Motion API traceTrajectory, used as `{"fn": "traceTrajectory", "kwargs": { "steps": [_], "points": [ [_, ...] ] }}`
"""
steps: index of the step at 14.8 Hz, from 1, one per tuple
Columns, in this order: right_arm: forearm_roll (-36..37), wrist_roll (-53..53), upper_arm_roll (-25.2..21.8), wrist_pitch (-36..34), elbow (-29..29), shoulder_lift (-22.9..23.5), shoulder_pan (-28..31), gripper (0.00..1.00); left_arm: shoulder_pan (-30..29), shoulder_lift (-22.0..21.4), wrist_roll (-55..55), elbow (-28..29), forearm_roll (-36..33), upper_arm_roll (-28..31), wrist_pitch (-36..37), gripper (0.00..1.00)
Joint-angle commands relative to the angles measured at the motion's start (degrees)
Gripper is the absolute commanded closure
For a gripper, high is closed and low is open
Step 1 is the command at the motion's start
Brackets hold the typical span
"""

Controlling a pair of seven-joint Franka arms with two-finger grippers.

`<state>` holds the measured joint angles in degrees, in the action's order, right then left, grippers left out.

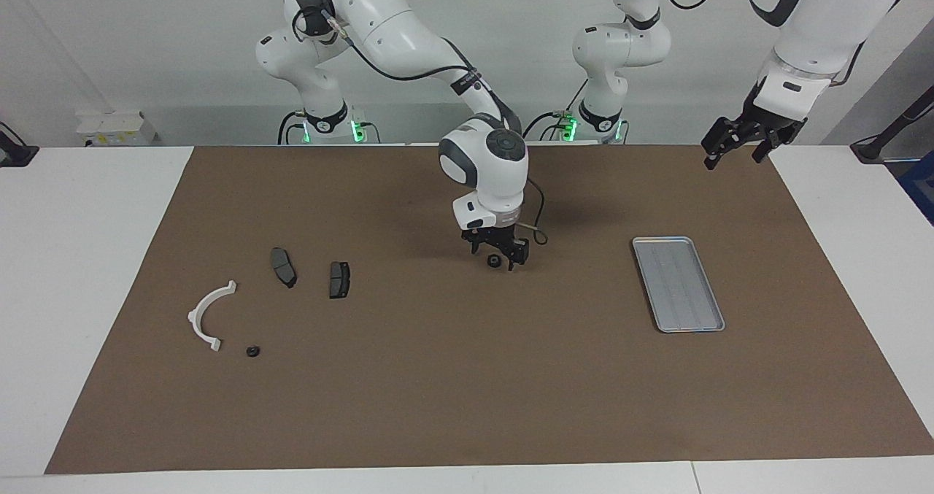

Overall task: Place bearing gear from tray to pile
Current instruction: 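Carry the gear to the white arc and release it with the right gripper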

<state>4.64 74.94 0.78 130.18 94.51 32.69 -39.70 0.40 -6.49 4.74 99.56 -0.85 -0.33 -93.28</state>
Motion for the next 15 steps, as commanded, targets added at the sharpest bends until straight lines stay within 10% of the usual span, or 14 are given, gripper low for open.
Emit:
{"fn": "traceTrajectory", "kwargs": {
  "steps": [1, 4, 8, 15],
  "points": [
    [1.3, 1.6, 0.4, 1.1, -1.1, 1.6, -0.3, 0.0, 0.4, -0.4, -0.8, -0.4, -0.1, 0.2, 2.0, 0.0],
    [1.4, 1.4, 0.4, 0.8, -1.1, 1.6, 0.1, 0.2, 0.4, -0.4, -0.8, -0.3, 0.0, 0.2, 1.9, 0.0],
    [1.0, 1.3, 0.4, -0.7, -2.3, 1.7, 0.5, 1.0, 0.4, -0.5, -0.7, -0.3, 0.1, 0.4, 2.0, 0.0],
    [1.5, 0.9, 0.3, -3.5, -4.1, 1.9, 0.8, 1.0, 0.3, -0.5, -0.7, -2.3, 0.1, 0.6, 3.9, 0.0]
  ]
}}
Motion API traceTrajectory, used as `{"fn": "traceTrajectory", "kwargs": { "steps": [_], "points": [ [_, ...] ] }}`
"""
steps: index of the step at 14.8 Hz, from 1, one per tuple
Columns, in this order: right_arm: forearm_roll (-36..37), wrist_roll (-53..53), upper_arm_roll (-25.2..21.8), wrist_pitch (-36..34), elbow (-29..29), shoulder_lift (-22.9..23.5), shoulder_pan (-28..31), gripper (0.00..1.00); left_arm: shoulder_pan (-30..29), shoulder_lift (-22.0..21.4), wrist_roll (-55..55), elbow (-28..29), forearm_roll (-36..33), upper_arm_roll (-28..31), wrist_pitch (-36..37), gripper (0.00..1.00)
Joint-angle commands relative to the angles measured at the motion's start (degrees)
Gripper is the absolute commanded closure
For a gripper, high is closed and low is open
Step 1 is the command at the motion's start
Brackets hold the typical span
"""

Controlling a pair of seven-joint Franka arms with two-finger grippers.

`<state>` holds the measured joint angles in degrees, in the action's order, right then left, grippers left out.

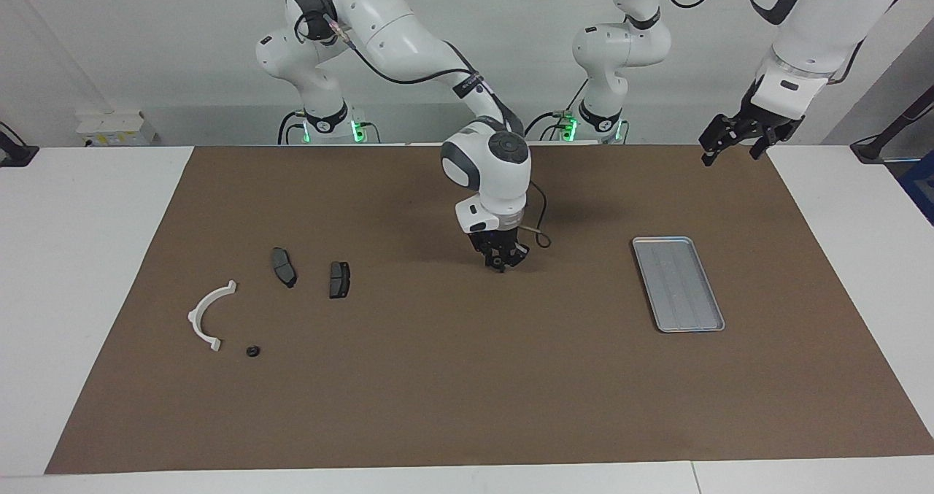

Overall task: Place bearing gear from tray to pile
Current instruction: 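Carry the gear to the white arc and release it with the right gripper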

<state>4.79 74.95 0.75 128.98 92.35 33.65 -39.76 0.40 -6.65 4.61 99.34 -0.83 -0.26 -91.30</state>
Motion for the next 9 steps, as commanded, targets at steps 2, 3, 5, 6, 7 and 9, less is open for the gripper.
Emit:
{"fn": "traceTrajectory", "kwargs": {
  "steps": [2, 3, 5, 6, 7, 9],
  "points": [
    [1.5, -2.1, 0.0, -8.4, -5.8, 0.7, 2.5, 1.0, 0.4, 0.0, -0.6, -2.8, 0.1, 0.5, 2.9, 0.0],
    [1.4, -5.2, 0.0, -12.3, -7.8, 0.2, 3.5, 1.0, 0.4, 0.0, -1.0, -3.0, 0.1, 0.5, 3.0, 0.0],
    [1.1, -14.9, 0.3, -17.9, -9.8, -2.3, 8.4, 1.0, 0.4, 0.0, -1.6, -2.9, 0.1, 0.5, 3.1, 0.0],
    [0.9, -22.0, 0.4, -19.8, -9.8, -4.0, 11.1, 1.0, 0.4, 0.0, -1.8, -2.9, 0.1, 0.5, 3.1, 0.0],
    [0.8, -29.9, 0.3, -21.6, -9.8, -5.4, 13.9, 1.0, 0.4, 0.0, -1.8, -3.0, 0.1, 0.5, 3.2, 0.0],
    [0.7, -44.2, 0.3, -23.3, -9.6, -7.1, 20.0, 1.0, 0.5, 0.1, -1.8, -2.9, 0.1, 0.5, 3.3, 0.0]
  ]
}}
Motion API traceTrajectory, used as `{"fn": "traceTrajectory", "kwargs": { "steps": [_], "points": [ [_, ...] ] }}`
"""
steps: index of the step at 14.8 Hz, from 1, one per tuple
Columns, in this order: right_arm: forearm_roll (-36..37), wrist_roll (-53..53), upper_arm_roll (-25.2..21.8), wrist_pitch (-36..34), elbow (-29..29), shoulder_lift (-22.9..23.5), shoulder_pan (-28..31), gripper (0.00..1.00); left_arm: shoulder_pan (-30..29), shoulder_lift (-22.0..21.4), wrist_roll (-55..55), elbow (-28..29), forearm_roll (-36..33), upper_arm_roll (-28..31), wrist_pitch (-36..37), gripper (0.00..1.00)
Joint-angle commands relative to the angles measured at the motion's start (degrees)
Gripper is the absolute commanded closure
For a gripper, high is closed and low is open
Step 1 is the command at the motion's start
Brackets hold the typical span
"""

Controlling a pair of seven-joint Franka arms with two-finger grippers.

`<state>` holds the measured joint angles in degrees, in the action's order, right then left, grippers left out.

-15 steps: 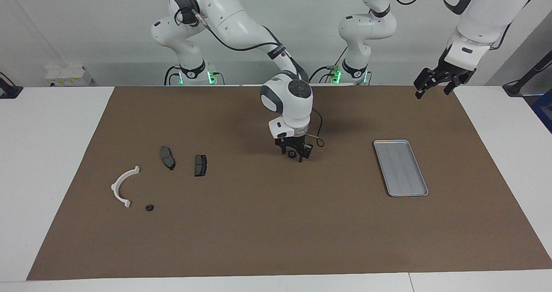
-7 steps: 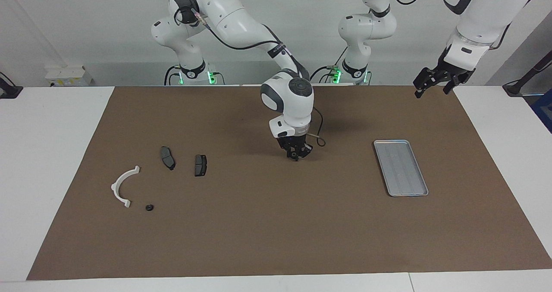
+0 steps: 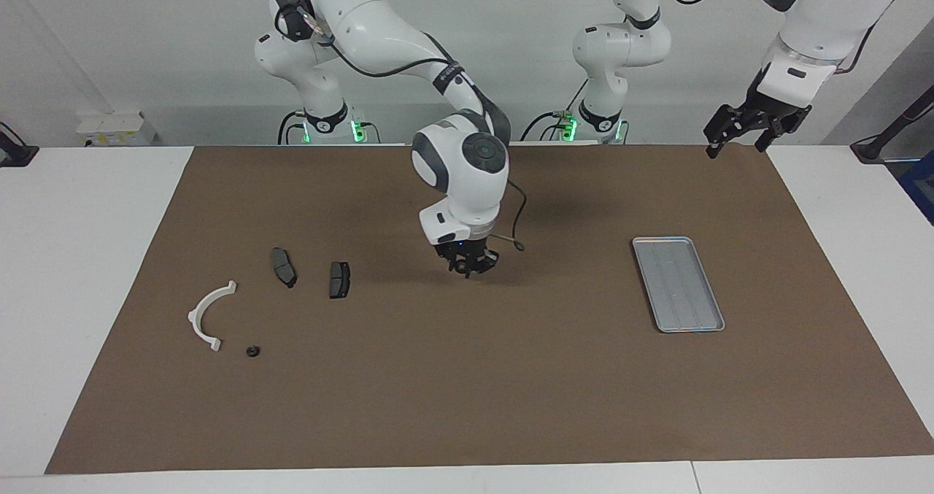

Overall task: Place bearing gear from tray to pile
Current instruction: 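Carry the gear to the white arc and release it with the right gripper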

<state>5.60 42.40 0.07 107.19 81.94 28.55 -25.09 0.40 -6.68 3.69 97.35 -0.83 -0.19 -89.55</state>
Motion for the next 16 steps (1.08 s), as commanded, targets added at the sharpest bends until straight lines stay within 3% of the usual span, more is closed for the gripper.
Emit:
{"fn": "traceTrajectory", "kwargs": {
  "steps": [1, 3, 7, 13, 16],
  "points": [
    [-0.2, -18.6, 1.0, -1.6, 0.8, -2.2, 8.1, 1.0, 0.5, 0.2, -0.9, -1.0, 0.0, 0.4, 1.7, 0.0],
    [-0.2, -28.1, 1.0, -0.2, 1.7, -2.1, 13.1, 1.0, 0.4, 0.3, -1.0, -1.2, 0.0, 0.4, 1.8, 0.0],
    [-0.3, -40.0, 1.1, 11.4, 10.3, -3.3, 20.1, 1.0, 0.4, 2.5, -1.0, -4.8, 0.0, 0.5, 4.9, 0.0],
    [-0.3, -43.4, 1.1, 23.4, 13.8, 1.6, 23.1, 1.0, 0.4, 1.9, -6.4, -3.4, 0.1, 0.7, 4.0, 0.0],
    [-0.4, -43.3, 1.0, 25.3, 13.8, 2.8, 23.4, 1.0, 0.4, 1.8, -5.9, -3.2, 0.1, 0.6, 3.9, 0.0]
  ]
}}
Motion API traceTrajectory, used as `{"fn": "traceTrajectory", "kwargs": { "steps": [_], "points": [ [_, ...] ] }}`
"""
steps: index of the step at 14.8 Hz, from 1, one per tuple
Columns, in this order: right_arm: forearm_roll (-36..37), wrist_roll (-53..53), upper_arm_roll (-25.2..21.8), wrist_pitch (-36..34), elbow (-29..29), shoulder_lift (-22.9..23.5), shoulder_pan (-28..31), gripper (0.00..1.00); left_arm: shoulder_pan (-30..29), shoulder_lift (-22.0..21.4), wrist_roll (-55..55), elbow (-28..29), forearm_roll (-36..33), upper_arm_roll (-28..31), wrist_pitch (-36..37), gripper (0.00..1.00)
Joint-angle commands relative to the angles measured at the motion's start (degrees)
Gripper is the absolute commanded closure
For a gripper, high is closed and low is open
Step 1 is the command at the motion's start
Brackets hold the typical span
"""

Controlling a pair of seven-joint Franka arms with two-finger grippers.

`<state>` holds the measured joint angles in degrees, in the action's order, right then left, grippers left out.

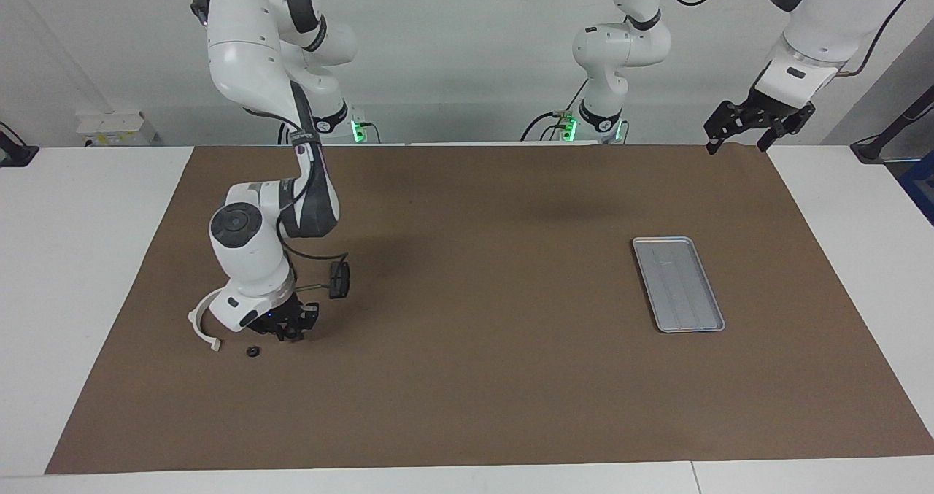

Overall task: Place bearing gear from tray to pile
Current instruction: 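Carry the gear to the white arc and release it with the right gripper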

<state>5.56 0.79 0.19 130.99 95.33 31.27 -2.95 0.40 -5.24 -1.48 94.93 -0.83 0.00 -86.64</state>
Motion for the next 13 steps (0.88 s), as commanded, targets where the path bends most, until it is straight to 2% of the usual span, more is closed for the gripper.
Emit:
{"fn": "traceTrajectory", "kwargs": {
  "steps": [1, 5, 6, 7, 8, 13],
  "points": [
    [-0.4, -1.8, 0.9, 2.1, 0.5, 0.4, 1.3, 1.0, 0.5, 0.4, -0.6, -0.8, 0.1, 0.4, 0.9, 0.0],
    [-0.4, -1.4, 0.9, 2.8, 1.3, 0.5, 1.3, 1.0, 0.4, 0.4, -0.3, -0.8, 0.1, 0.4, 0.7, 0.0],
    [-0.5, -1.4, 0.9, 2.7, 1.2, 0.5, 1.3, 0.66, 0.4, 0.4, 0.0, -0.8, 0.1, 0.4, 0.7, 0.0],
    [-0.5, -1.2, 0.9, 2.6, 1.2, 0.5, 1.3, 0.25, 0.4, 0.4, 1.2, -0.8, 0.1, 0.4, 0.6, 0.0],
    [-0.4, -1.1, 0.9, 2.4, 1.2, 0.3, 1.3, 0.0, 0.4, 0.4, 2.5, -0.8, 0.1, 0.4, 0.5, 0.0],
    [-0.4, -1.2, 1.0, 1.3, 1.1, -2.3, 0.2, 0.0, 0.4, 0.2, 3.1, 0.0, 0.1, 0.4, -0.2, 0.0]
  ]
}}
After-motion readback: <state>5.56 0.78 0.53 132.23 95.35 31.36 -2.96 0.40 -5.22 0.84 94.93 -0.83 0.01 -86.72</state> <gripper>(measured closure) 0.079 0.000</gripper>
